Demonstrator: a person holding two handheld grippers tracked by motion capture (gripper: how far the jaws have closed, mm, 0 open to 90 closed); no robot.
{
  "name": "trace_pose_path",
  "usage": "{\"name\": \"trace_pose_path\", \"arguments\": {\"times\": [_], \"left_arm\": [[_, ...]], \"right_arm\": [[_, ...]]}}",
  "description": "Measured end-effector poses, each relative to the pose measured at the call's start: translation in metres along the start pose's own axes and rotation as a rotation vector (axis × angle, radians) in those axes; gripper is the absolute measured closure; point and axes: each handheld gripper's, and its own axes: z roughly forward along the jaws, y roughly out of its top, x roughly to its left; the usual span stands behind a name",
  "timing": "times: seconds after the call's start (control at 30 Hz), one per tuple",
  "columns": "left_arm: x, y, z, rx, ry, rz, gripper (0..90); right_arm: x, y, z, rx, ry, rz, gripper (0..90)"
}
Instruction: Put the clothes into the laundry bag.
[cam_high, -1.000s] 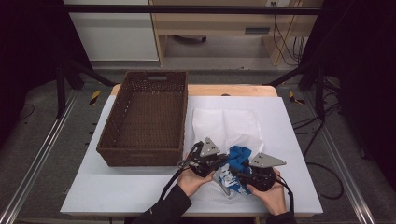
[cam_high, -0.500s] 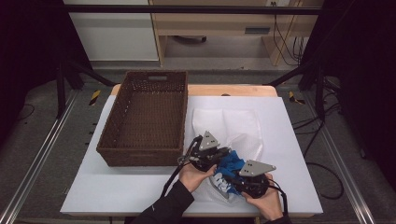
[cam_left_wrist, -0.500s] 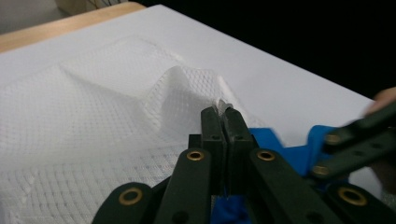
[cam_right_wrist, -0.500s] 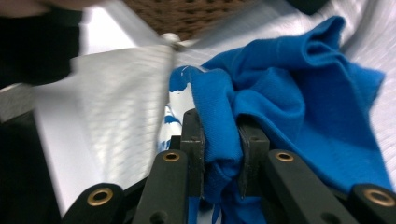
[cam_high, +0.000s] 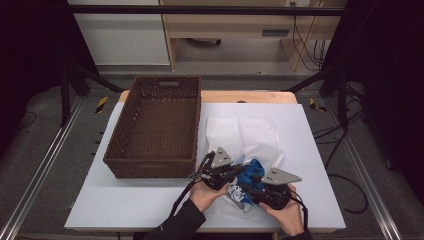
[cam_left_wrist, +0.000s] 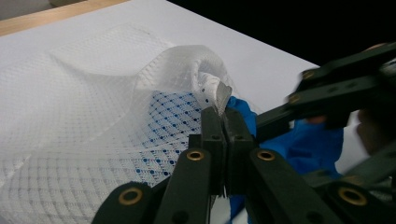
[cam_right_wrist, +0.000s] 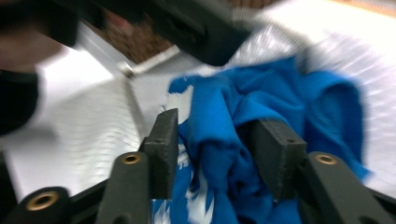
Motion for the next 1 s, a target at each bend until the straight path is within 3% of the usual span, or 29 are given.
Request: {"name": "trace_pose_path", "arguments": {"times": [0.1,0.13,0.17,0.2,0.27,0.3,0.33,0.37,0.4,0.5,0.53,0.57,0.6,0.7,0.87,0.9,1.0], "left_arm": [[0.0,0.0,0.0,0.001,0.003,0.002,89.1],[0.0,0.0,-0.001,0.001,0.003,0.004,89.1],[-0.001,0.001,-0.001,0.0,0.006,0.008,89.2],[-0.001,0.001,-0.001,0.0,0.006,0.008,89.1],[-0.001,0.001,-0.001,0.002,0.006,0.008,89.1],[0.0,0.001,-0.001,0.003,0.005,0.009,89.1],[0.0,0.001,-0.002,0.004,0.003,0.011,89.2],[0.0,0.001,-0.002,0.005,0.003,0.013,89.2],[0.0,0.0,-0.002,0.002,0.002,0.011,89.1],[0.0,0.0,-0.003,0.003,0.0,0.009,89.1],[0.0,-0.001,-0.003,0.004,0.001,0.008,89.1],[0.0,-0.001,-0.003,0.004,0.001,0.008,89.1],[0.0,-0.001,-0.003,0.004,0.001,0.009,89.1],[0.0,0.0,-0.003,0.003,0.002,0.01,89.1],[0.001,0.003,-0.005,-0.008,0.01,0.006,89.1],[0.0,0.005,-0.008,-0.015,0.016,0.01,89.1],[-0.002,0.008,-0.011,-0.027,0.014,0.013,89.2]], "right_arm": [[-0.005,-0.003,-0.018,-0.035,-0.044,0.015,37.5],[-0.005,-0.003,-0.018,-0.035,-0.044,0.015,37.5],[-0.007,-0.008,-0.02,-0.015,-0.059,0.039,27.9],[-0.007,-0.008,-0.02,-0.015,-0.059,0.039,27.9],[-0.009,-0.021,-0.009,0.062,-0.064,0.048,21.3],[-0.009,-0.021,-0.009,0.062,-0.064,0.048,21.3],[-0.011,-0.028,0.0,0.106,-0.062,0.062,26.8],[-0.011,-0.028,0.0,0.106,-0.062,0.062,26.8],[-0.012,-0.033,0.006,0.139,-0.063,0.079,36.3],[-0.014,-0.034,0.008,0.162,-0.04,0.095,65.2],[-0.014,-0.033,0.007,0.161,-0.03,0.101,71.5],[-0.014,-0.033,0.007,0.161,-0.03,0.101,71.5],[-0.014,-0.031,0.006,0.166,-0.031,0.09,78.9],[-0.014,-0.027,0.002,0.158,-0.023,0.078,81.0],[-0.005,-0.017,-0.005,0.094,0.013,0.041,80.9],[0.001,-0.01,-0.005,0.08,0.024,0.014,80.7],[0.005,0.002,0.002,0.087,0.026,-0.012,80.5]]}}
